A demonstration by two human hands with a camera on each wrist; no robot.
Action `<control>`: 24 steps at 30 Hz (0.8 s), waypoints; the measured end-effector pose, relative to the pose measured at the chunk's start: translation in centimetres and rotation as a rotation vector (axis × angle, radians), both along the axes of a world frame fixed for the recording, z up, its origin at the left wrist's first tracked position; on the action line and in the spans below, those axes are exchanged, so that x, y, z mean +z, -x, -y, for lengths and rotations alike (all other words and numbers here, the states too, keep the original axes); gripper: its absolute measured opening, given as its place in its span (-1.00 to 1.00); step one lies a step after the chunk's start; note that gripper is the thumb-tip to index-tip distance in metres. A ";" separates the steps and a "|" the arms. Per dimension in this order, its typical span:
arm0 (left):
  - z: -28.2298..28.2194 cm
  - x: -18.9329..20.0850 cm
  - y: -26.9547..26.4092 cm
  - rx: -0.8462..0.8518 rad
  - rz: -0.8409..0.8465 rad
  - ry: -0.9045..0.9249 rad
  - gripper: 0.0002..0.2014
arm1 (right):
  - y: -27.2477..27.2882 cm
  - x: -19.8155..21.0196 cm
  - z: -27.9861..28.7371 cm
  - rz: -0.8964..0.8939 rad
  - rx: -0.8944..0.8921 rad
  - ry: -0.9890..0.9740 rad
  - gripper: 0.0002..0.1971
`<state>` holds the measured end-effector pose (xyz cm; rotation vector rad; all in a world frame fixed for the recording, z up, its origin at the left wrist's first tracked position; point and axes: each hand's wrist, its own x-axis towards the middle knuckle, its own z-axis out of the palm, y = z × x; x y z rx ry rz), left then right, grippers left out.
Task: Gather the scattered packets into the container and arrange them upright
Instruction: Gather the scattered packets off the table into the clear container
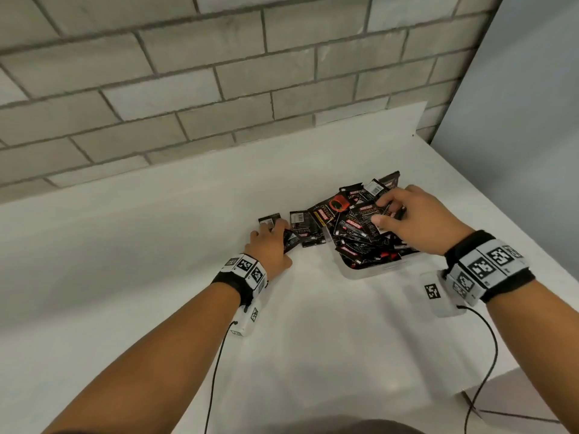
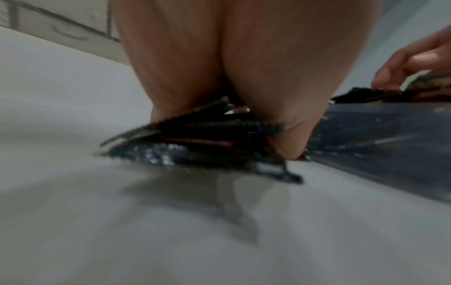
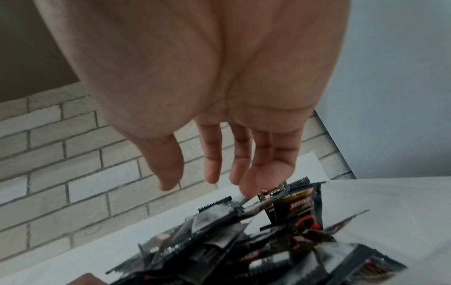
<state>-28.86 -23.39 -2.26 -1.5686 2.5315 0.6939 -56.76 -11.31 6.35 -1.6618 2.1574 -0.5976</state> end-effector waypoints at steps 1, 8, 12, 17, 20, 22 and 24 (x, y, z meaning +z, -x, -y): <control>0.2 0.4 -0.3 0.045 -0.063 -0.030 -0.33 | 0.0 0.2 -0.1 0.012 -0.012 0.033 -0.69; -0.7 7.4 2.9 0.069 -0.696 -0.241 -0.45 | -3.3 3.3 -1.3 0.220 0.048 0.149 -0.62; -3.0 9.8 6.7 -0.076 -0.744 -0.259 -0.54 | -5.9 4.0 -0.7 0.405 0.160 0.022 -0.54; -4.2 10.1 7.9 -0.089 -0.799 -0.247 -0.39 | -5.6 4.0 -0.8 0.591 0.177 -0.061 -0.42; -4.5 9.9 8.6 -0.046 -0.981 -0.331 -0.42 | -6.1 3.4 -0.7 0.615 0.182 0.060 -0.33; -4.5 10.0 9.1 0.009 -1.127 -0.499 -0.24 | -6.0 2.9 -0.2 0.498 0.120 0.178 -0.39; -4.8 10.3 9.2 0.032 -1.218 -0.619 0.01 | -5.6 2.7 0.2 0.398 0.050 0.251 -0.47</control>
